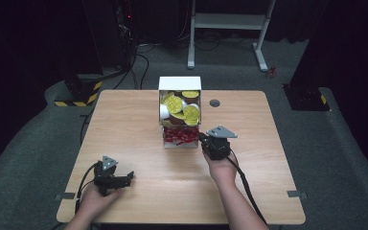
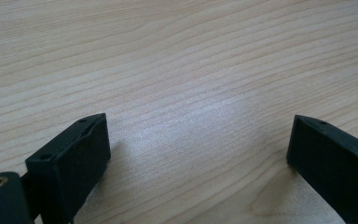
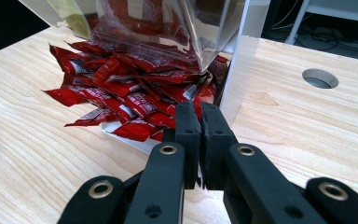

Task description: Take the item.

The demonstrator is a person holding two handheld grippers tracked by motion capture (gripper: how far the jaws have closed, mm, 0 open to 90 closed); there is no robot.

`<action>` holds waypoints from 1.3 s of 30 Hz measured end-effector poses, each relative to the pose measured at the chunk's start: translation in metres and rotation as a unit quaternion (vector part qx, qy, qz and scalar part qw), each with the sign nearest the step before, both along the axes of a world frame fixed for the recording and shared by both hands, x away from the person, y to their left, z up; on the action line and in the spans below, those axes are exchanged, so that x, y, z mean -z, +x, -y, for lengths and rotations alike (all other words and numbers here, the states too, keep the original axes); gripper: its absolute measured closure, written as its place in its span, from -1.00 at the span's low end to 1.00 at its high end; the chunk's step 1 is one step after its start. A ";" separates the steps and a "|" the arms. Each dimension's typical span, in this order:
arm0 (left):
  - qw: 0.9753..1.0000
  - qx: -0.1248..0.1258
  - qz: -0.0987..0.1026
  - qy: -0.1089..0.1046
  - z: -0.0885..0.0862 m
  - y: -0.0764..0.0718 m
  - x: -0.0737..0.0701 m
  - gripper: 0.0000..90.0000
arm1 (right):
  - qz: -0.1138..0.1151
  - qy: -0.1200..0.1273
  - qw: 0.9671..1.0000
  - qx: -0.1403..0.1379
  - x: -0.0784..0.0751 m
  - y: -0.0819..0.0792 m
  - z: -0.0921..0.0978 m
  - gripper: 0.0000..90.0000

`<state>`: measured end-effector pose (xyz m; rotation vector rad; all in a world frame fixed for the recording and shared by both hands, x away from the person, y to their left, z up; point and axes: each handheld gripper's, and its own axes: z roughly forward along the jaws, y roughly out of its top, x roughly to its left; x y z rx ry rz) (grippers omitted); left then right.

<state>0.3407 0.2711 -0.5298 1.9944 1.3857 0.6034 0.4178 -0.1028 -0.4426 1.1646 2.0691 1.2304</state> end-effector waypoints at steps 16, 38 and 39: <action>1.000 -0.002 0.001 -0.003 0.000 0.000 0.000 -0.86 | 0.008 0.021 1.000 -0.001 0.002 -0.021 0.012 0.95; 1.000 -0.001 0.000 -0.002 0.000 0.000 0.000 -0.86 | 0.017 0.042 0.999 -0.005 0.001 -0.043 0.030 0.96; 1.000 -0.001 0.000 -0.001 0.000 0.000 0.000 -0.86 | 0.016 0.044 0.999 -0.004 0.001 -0.043 0.030 0.96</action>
